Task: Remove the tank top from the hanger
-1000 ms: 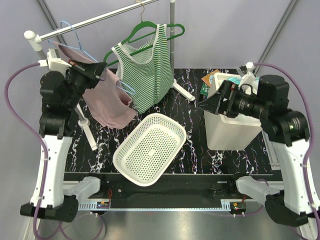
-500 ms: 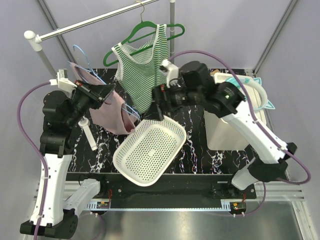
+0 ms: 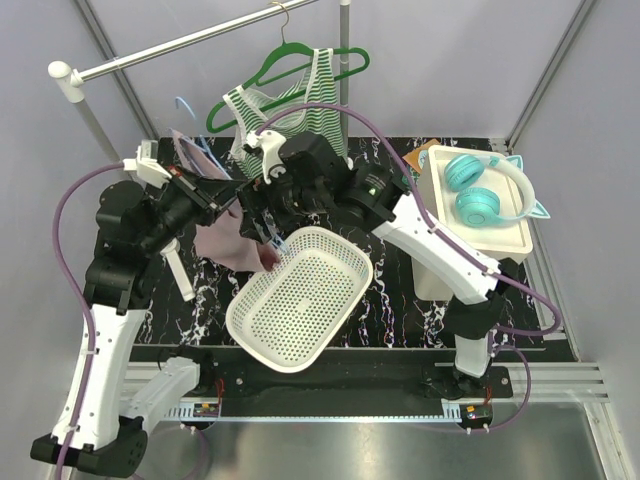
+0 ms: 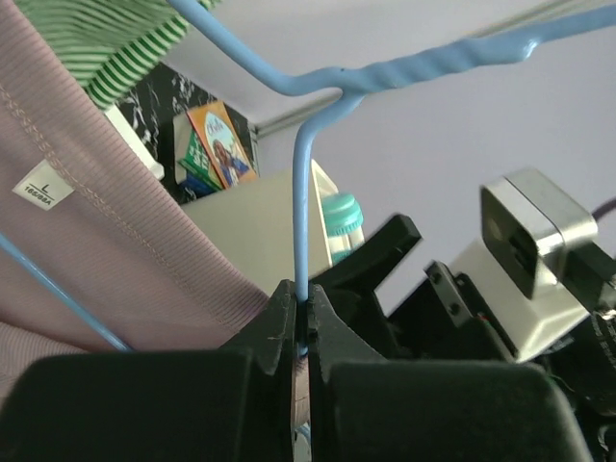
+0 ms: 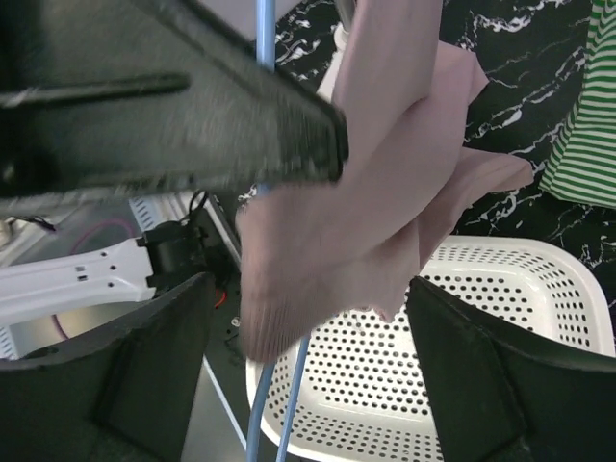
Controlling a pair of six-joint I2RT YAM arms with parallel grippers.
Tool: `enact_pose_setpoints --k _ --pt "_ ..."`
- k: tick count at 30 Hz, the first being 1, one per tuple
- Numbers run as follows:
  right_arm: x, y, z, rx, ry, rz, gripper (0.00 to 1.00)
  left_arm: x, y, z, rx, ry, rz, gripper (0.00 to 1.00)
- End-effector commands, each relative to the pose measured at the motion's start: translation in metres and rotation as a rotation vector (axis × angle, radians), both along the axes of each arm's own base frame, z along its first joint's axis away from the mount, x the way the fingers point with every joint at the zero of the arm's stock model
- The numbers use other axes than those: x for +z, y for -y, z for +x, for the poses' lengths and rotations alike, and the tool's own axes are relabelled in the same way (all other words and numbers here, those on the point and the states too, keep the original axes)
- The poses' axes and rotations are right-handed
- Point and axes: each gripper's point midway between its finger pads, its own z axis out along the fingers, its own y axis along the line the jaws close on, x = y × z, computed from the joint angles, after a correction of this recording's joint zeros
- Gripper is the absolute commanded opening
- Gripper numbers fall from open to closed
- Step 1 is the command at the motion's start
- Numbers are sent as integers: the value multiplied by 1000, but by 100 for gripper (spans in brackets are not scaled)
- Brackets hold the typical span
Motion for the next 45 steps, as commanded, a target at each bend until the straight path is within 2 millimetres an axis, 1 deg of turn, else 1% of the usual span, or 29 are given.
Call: enact_pose_setpoints --k 1,2,3,5,6,7,8,9,10,11,12,13,14,16,17,18,20,22,23,24,27,28,29,31,32,34,36,41,45 --pt "8 1 13 -56 74 -11 82 20 27 -14 -118 57 -26 0" --pt "7 0 12 -55 70 -11 76 19 32 -16 -139 56 -20 0" --pt "5 1 12 -58 67 -16 66 18 38 -19 -165 55 -13 0" --pt "6 7 12 -77 66 -17 54 15 40 -21 -179 52 8 1" --pt "-2 9 12 -85 50 -35 47 12 39 -22 -178 46 17 4" --pt "-4 11 10 -86 46 -40 31 13 37 -23 -172 51 24 9" --pt "0 17 7 -91 44 -31 24 17 36 -26 -172 72 39 14" --pt "-10 19 5 -97 23 -43 17 18 36 -27 -175 83 47 22" --pt "-10 21 3 -98 19 -36 7 20 36 -29 -182 94 56 26" --pt "0 27 -3 -96 24 -8 4 25 34 -31 -181 125 79 31" --pt "-6 28 -3 -99 17 -3 0 24 33 -32 -181 128 94 42" --pt "-3 31 -5 -100 21 9 0 26 30 -31 -162 136 111 47" --pt "9 38 -9 -102 33 41 0 33 26 -33 -147 169 138 52" --pt "12 43 -11 -111 41 58 0 34 17 -37 -110 173 178 59" --pt "21 50 -14 -116 48 80 0 42 7 -36 -58 201 205 60" --pt "23 53 -15 -124 45 89 0 41 0 -39 -27 192 223 61" --pt "35 62 -21 -124 49 117 0 50 -17 -39 65 217 261 61" --pt "42 67 -27 -122 36 143 0 52 -26 -40 98 244 315 61" --pt "52 74 -31 -124 41 167 0 52 -28 -40 103 246 334 61" --pt "57 77 -35 -126 32 185 0 45 -30 -40 104 221 368 59" --pt "73 89 -45 -120 19 234 0 45 -36 -37 105 229 469 57" --pt "76 91 -50 -109 11 245 0 54 -36 -39 96 270 496 57" --pt "83 97 -55 -110 8 266 0 54 -33 -33 82 267 514 59" --pt "86 101 -59 -116 -18 287 0 65 -25 -34 29 317 533 62" --pt "87 106 -62 -119 -22 294 0 65 -20 -29 5 316 543 62" --pt "88 110 -64 -135 -36 307 0 67 -12 -29 -47 332 549 63" --pt "90 117 -67 -142 -40 317 0 61 -8 -25 -68 318 560 62" --pt "90 121 -75 -129 -69 327 0 55 2 -18 -129 318 571 61" --pt "87 122 -81 -109 -90 327 0 46 7 -6 -144 282 572 56"
